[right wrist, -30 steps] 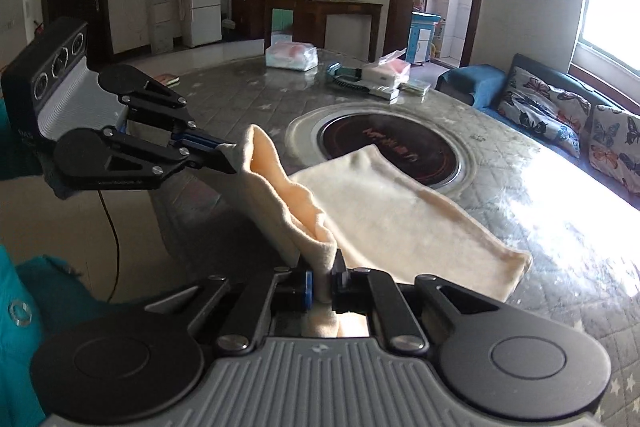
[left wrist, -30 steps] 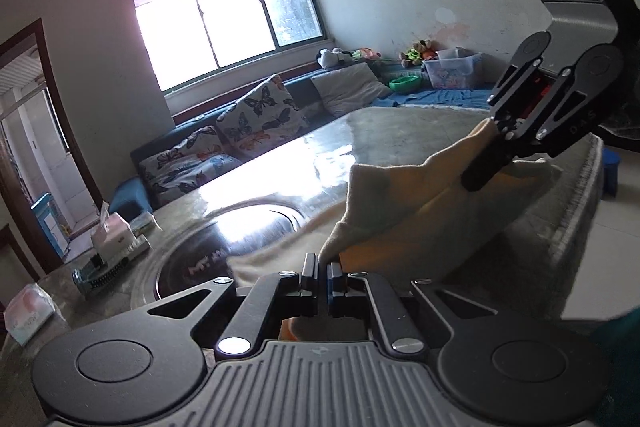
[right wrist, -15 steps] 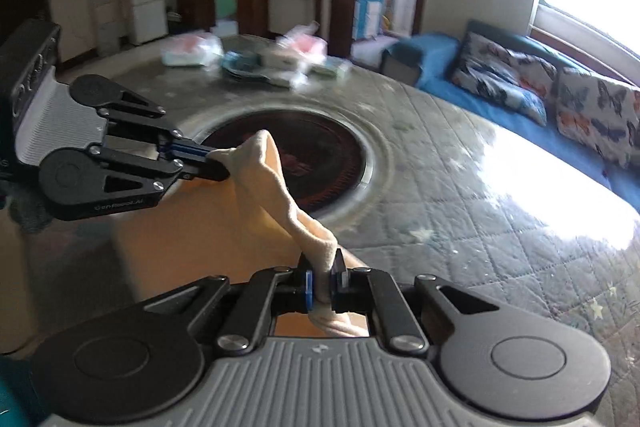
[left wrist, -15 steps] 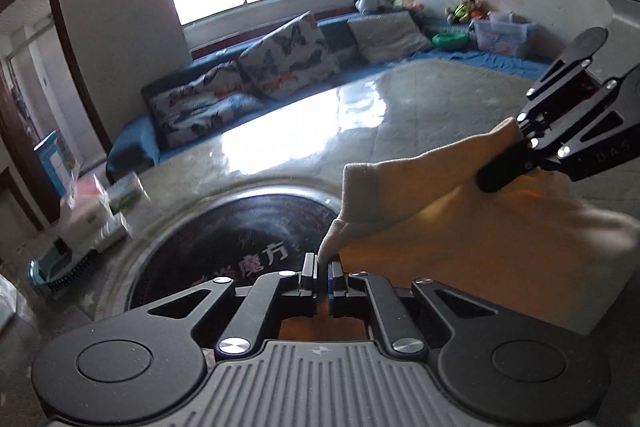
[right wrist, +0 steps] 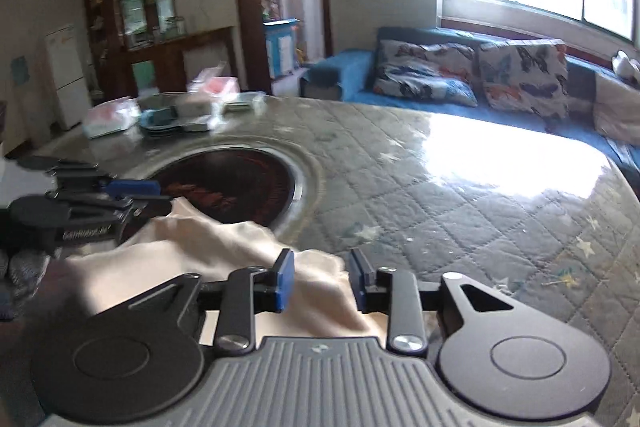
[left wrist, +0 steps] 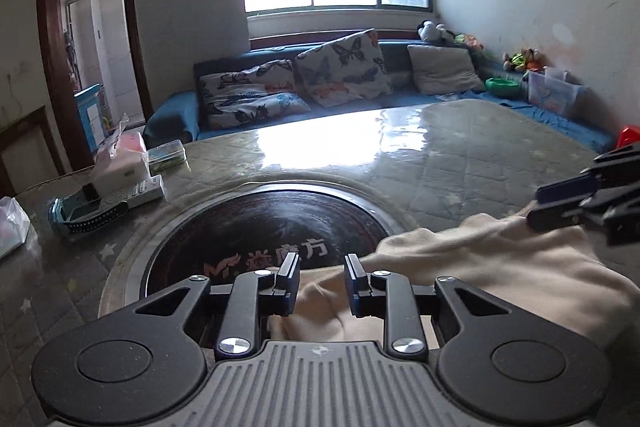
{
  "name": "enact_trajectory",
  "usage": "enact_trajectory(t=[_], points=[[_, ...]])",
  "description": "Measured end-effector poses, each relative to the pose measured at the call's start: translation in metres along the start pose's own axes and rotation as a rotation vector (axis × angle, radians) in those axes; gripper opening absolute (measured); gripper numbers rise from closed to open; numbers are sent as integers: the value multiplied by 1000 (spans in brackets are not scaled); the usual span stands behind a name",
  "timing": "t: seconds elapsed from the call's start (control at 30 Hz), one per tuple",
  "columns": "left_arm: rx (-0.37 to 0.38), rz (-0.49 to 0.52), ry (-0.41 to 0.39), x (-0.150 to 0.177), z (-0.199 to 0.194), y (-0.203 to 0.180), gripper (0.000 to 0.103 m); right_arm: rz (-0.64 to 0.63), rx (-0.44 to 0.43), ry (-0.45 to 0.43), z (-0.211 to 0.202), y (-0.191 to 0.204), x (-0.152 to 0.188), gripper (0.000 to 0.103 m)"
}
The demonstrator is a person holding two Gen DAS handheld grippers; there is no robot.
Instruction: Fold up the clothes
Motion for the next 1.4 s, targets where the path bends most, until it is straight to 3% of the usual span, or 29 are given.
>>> enact_trajectory(t=[0.1,0.37,0.67,0.9,1.13,1.23,1.3,1.4], points=[[24,20,-7,12,-14,-9,27,-45,-30,15,-4,12,8,35],[84,74,-27,45,-48,-34,28,-21,-20,57,12,22,7,35],[98,53,9,50,-27,-33,29,37,25,62,26,17,-6,35],[100,42,10,53,-24,-30,31,-71,14,112,41,45,-24,34],[109,40,10,54,-24,-30,34,30,17,122,63,35,-40,26],[114,37,10,54,-23,-29,35,-12,14,89,58,44,-46,26],[115,34,10,54,-22,-29,35,-48,-11,103,62,52,-48,26],[114,32,8,55,-23,-29,35,-102,24,128,77,63,-50,26]])
Point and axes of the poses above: each gripper's, at about its wrist camera, not at the fingertips, and z roughly the way its jaws point, y to its left, x to its underside, the point moved 3 cm from there along z, roughly the way its jaws point, and after that the axes turned 13 degrees about y, right-handed, at the moved point
